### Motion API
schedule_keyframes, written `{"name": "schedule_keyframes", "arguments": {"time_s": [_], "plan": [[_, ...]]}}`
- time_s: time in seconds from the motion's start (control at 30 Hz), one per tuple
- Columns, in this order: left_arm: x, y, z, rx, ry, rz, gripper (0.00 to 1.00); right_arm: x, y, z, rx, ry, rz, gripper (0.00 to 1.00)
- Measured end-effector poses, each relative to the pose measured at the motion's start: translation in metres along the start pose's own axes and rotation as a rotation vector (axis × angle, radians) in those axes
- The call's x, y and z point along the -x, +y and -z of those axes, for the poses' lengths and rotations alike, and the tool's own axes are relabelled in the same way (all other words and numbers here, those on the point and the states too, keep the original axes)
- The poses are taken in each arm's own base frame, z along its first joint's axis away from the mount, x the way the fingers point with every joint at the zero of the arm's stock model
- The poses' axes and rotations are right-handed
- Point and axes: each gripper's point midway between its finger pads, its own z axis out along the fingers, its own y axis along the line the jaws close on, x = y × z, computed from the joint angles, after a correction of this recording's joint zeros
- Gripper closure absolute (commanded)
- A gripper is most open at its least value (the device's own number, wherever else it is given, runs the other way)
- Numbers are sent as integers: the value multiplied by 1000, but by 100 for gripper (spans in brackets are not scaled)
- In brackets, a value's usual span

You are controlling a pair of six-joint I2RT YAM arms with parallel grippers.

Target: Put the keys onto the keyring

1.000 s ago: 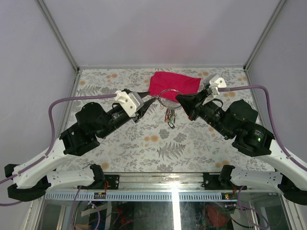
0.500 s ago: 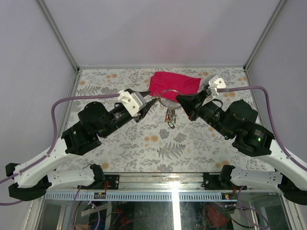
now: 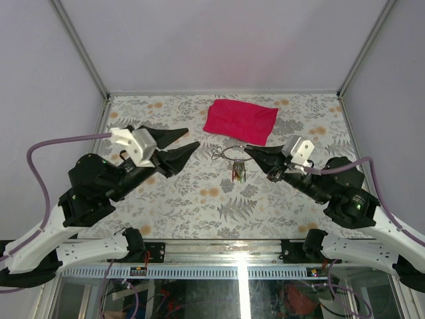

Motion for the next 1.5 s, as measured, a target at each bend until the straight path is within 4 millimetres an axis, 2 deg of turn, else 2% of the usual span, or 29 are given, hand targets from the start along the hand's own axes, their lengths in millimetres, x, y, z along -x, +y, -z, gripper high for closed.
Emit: {"name": "schedule_keyframes", "arguments": {"time_s": [0.1, 0.17, 0.33, 0.47, 0.83, 1.07, 1.5], "plan": [[6, -1, 10, -4, -26, 53, 55, 6, 3, 5, 26, -27, 33, 98], [1, -3, 15, -5, -26, 85, 53, 11, 4, 9, 41, -49, 51, 97], [-35, -11, 18, -12, 39, 135, 51, 16, 10, 23, 86, -94, 116, 96], [-50, -17, 18, -23, 68, 167, 51, 11, 15, 30, 117, -106, 169, 96], [-42, -46, 23, -182, 48, 227, 54, -2, 23, 29, 166, -72, 198, 97], [-41, -64, 21, -257, 48, 328, 54, -10, 27, 24, 184, -44, 192, 97], [-83, -82, 11, -249, 164, 531, 58, -11, 28, 23, 184, -41, 184, 98]]}}
